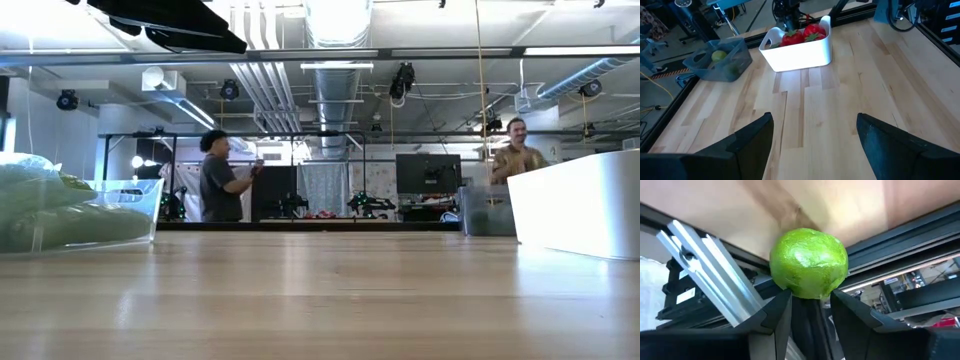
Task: Sort produce into baskets
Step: Put the lime into the black bin
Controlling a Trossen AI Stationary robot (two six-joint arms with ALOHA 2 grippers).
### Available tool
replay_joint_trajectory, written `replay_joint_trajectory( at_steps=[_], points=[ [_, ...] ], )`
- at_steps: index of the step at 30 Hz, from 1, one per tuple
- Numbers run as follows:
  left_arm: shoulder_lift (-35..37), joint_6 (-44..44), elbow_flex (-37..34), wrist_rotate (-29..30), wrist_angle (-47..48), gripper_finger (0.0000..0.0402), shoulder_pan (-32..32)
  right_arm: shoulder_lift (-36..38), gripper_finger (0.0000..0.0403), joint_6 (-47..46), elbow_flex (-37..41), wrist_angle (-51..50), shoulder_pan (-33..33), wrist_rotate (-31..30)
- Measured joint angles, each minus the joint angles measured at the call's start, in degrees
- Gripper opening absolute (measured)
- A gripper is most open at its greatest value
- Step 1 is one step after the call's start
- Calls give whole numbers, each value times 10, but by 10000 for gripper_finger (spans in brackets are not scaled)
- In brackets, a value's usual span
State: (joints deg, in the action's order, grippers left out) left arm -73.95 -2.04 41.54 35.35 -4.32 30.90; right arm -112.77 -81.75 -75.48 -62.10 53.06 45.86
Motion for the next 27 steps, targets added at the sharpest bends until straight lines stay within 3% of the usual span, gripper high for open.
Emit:
replay_joint_trajectory(
  at_steps=[8,16,22,27],
  points=[
    [0,0,0,0,0,268,0,0,134,66,1,-63,-35,-25],
    [0,0,0,0,0,268,0,27,137,77,1,-81,-63,-100],
    [0,0,0,0,0,268,0,65,183,37,-8,-97,-65,-150],
    [0,0,0,0,0,268,0,93,243,15,-21,-112,-64,-154]
  ],
)
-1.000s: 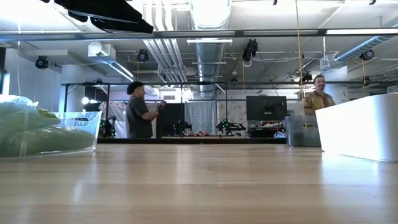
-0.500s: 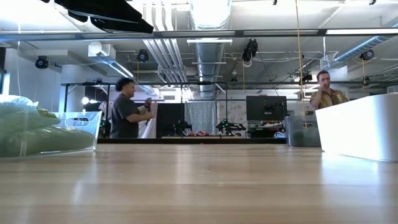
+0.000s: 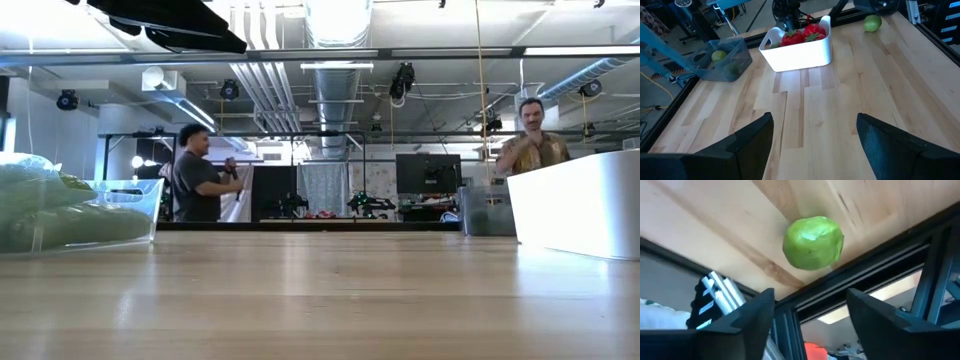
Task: Sort produce into baskets
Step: Put the lime into the black bin
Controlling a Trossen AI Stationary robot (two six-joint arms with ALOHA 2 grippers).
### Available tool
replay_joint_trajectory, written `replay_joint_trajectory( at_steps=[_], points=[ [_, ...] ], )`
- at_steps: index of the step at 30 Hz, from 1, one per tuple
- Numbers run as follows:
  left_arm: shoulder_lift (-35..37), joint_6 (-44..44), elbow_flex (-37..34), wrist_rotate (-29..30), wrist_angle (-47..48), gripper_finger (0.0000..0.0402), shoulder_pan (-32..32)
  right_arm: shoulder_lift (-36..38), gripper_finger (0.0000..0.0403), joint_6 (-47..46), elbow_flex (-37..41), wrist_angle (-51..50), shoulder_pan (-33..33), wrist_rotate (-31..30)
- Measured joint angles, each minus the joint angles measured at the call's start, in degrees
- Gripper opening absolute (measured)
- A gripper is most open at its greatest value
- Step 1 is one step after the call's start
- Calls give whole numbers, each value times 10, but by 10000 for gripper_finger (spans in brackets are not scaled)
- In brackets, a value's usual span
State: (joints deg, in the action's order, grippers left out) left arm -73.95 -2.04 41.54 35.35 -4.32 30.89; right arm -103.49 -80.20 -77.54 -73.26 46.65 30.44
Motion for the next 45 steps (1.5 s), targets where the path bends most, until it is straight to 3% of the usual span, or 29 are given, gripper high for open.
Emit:
replay_joint_trajectory(
  at_steps=[10,19,31,36,45],
  points=[
    [0,0,0,0,-1,268,0,9,357,-14,22,18,28,9],
    [0,0,0,0,-2,268,0,-37,364,104,37,36,27,4],
    [0,0,0,0,-8,268,0,-74,363,120,65,59,16,-7],
    [0,0,0,0,-8,268,0,-73,326,131,62,59,5,-11],
    [0,0,0,0,-8,268,0,-64,172,163,58,46,-31,-18]
  ],
)
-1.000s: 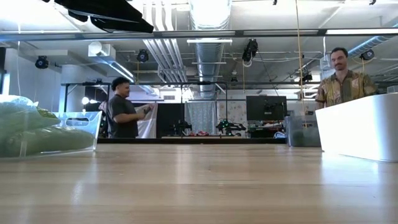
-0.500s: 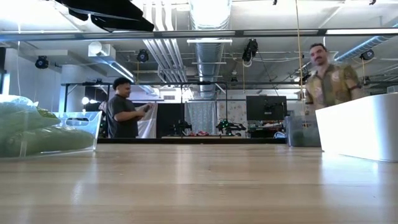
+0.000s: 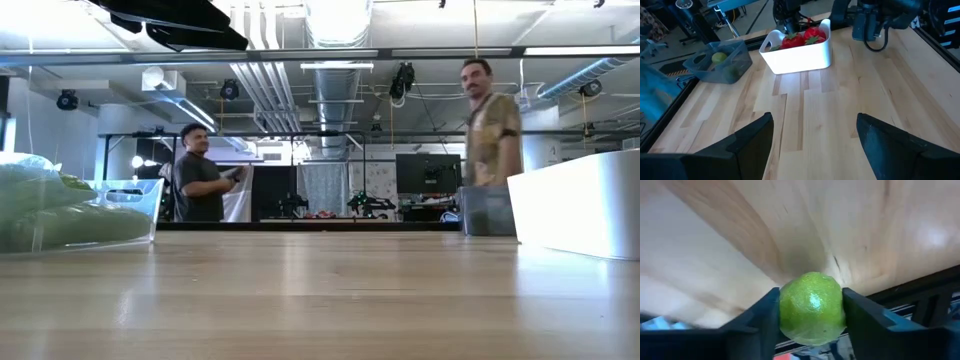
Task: Sort produce into baskets
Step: Put the lime into the black bin
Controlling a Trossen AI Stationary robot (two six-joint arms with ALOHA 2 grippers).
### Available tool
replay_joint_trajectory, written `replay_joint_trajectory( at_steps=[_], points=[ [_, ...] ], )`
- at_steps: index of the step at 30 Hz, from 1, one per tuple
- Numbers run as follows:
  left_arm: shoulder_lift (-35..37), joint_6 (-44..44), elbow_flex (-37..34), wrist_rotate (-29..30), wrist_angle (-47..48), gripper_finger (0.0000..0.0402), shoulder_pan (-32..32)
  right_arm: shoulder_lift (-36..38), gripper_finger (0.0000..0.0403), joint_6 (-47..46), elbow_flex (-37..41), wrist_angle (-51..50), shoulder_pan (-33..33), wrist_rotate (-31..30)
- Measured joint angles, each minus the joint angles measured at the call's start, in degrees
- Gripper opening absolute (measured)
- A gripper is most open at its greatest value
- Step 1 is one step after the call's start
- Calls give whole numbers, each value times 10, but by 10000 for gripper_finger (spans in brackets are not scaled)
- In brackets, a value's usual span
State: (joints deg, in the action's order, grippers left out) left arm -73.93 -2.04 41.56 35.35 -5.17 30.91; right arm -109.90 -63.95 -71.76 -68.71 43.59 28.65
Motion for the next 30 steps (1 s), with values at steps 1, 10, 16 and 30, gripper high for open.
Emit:
replay_joint_trajectory(
  at_steps=[1,10,16,30],
  points=[
    [0,0,0,0,0,268,0,8,164,0,-5,-5,-8,0],
    [0,0,0,0,0,268,0,114,162,-39,-136,-84,-78,-137],
    [0,0,0,0,0,268,0,189,162,-78,-158,-106,-107,-387],
    [0,0,0,0,0,268,0,346,162,-38,40,-129,-407,-651]
  ],
)
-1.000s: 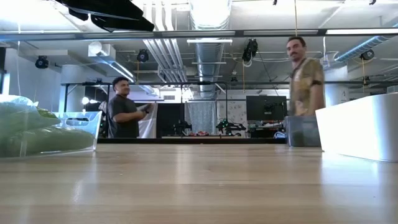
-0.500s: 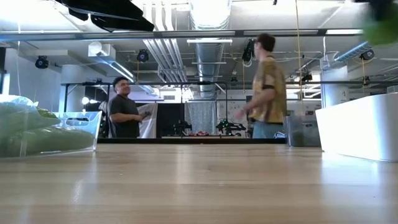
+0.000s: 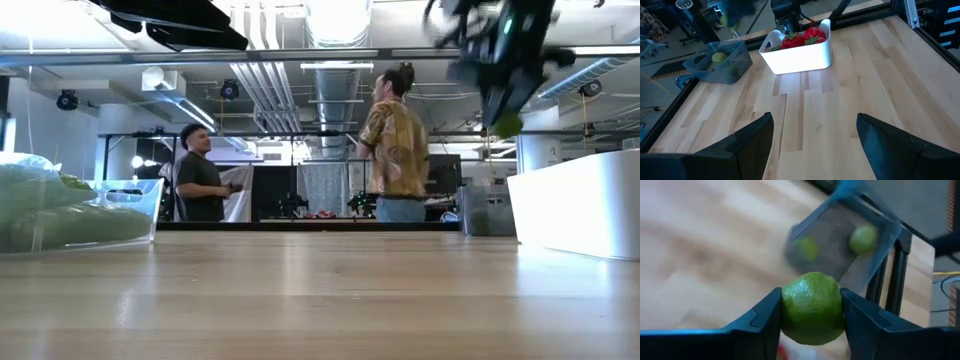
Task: Sort produce into baskets
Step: Put the lime into the black bin
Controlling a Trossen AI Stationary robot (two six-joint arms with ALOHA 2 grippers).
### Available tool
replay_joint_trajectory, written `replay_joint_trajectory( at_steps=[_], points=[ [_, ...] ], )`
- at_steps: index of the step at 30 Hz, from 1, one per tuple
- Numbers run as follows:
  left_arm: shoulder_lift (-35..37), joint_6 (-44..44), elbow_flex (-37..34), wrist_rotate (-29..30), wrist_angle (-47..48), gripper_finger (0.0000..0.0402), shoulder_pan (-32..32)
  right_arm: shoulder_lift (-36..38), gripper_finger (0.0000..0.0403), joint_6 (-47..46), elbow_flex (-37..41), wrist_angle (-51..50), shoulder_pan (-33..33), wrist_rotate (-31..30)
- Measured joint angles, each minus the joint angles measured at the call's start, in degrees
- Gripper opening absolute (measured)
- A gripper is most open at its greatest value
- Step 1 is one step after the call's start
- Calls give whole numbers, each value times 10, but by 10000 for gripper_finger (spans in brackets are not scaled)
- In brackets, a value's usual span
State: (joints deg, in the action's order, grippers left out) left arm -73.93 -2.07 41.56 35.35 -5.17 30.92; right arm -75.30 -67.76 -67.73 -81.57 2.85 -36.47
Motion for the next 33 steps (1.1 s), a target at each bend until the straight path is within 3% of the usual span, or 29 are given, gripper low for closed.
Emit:
replay_joint_trajectory(
  at_steps=[8,12,16,19,33],
  points=[
    [0,0,0,0,-12,268,-2,24,161,169,140,294,-261,5],
    [0,0,0,0,-23,268,-3,13,159,193,166,367,-362,11],
    [0,0,0,0,-23,268,-3,-3,159,212,187,426,-431,76],
    [0,0,0,0,-23,268,-3,-24,159,224,194,468,-456,109],
    [0,0,0,0,-23,268,-3,-130,196,233,192,506,-464,108]
  ],
)
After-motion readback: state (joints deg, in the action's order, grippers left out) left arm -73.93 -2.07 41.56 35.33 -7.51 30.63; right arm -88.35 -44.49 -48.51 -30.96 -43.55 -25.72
